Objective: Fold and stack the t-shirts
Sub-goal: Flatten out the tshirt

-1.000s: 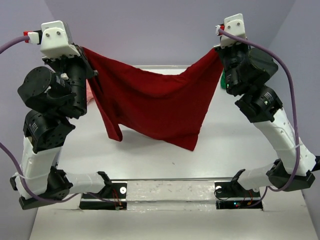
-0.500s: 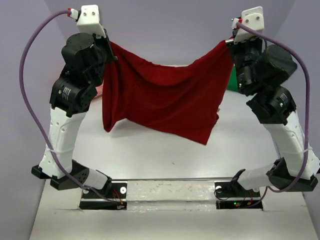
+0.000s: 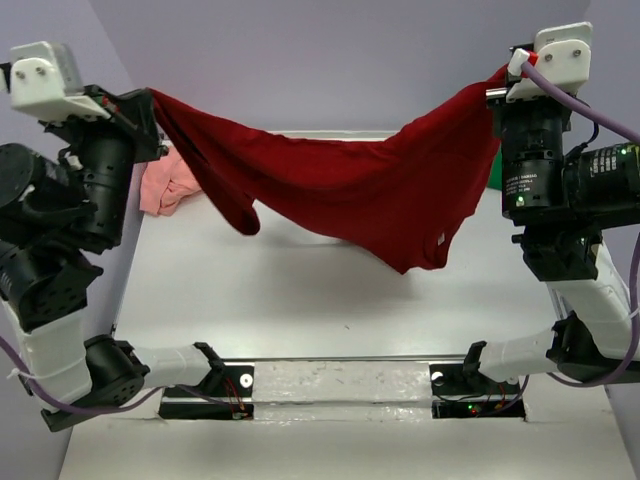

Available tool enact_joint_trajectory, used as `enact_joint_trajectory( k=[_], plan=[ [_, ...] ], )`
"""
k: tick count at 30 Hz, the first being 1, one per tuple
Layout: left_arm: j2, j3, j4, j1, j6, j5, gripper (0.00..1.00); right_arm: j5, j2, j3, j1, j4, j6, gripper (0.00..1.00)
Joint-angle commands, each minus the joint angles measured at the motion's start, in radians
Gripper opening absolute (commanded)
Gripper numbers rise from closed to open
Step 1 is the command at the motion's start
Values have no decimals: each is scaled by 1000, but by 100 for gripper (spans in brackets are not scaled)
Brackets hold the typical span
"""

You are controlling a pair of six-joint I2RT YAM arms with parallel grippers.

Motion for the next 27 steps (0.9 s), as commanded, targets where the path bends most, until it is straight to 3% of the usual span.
enact_joint_trajectory(
  k=[1,10,15,17,21,23,27],
  plan=[
    [-45,-23,-5,-12,3,-92,0,74,-17,-1,52,201,-195,0],
    [-66,-54,-16,-12,11,-132,0,74,-22,-10,73,311,-321,0],
    [-14,-107,78,-12,87,-147,0,7,36,74,73,312,-307,0],
    [43,-87,95,-12,106,-134,0,-11,59,121,73,311,-299,0],
    [141,122,95,-18,112,-87,0,-57,90,177,52,272,-269,0],
    [155,153,159,-82,158,-152,0,-67,109,234,52,214,-210,0],
    [144,139,312,-339,377,-413,0,-99,118,269,52,174,-178,0]
  ],
)
